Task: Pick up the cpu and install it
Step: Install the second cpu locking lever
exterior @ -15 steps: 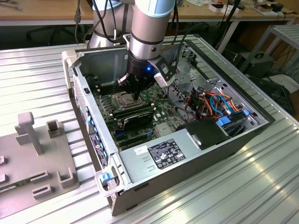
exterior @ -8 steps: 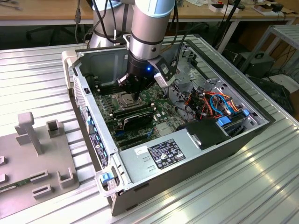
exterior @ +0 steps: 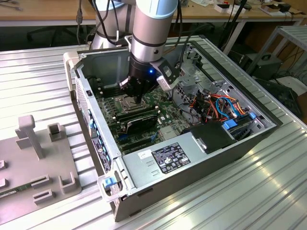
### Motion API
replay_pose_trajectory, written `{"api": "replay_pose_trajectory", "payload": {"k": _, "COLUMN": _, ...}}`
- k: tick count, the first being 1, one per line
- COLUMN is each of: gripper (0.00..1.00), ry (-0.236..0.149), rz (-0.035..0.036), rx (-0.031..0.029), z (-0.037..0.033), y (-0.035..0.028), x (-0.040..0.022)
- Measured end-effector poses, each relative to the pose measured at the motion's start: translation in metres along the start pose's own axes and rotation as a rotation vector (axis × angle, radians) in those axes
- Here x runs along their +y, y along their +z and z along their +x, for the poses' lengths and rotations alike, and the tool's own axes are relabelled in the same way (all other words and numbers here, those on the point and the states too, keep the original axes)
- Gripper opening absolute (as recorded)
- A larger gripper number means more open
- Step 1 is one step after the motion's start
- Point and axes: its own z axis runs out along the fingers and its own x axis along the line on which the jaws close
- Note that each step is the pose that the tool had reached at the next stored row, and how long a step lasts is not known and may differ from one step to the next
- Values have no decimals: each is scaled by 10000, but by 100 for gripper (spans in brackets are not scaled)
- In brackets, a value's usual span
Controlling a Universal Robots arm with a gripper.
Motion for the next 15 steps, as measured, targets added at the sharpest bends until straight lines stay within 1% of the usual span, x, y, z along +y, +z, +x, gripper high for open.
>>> {"api": "replay_pose_trajectory", "payload": {"k": 7, "gripper": 11, "ry": -5, "rz": -1, "rx": -82, "z": 94, "y": -5, "x": -3}}
{"api": "replay_pose_trajectory", "payload": {"k": 15, "gripper": 11, "ry": -9, "rz": -2, "rx": -156, "z": 190, "y": -9, "x": -7}}
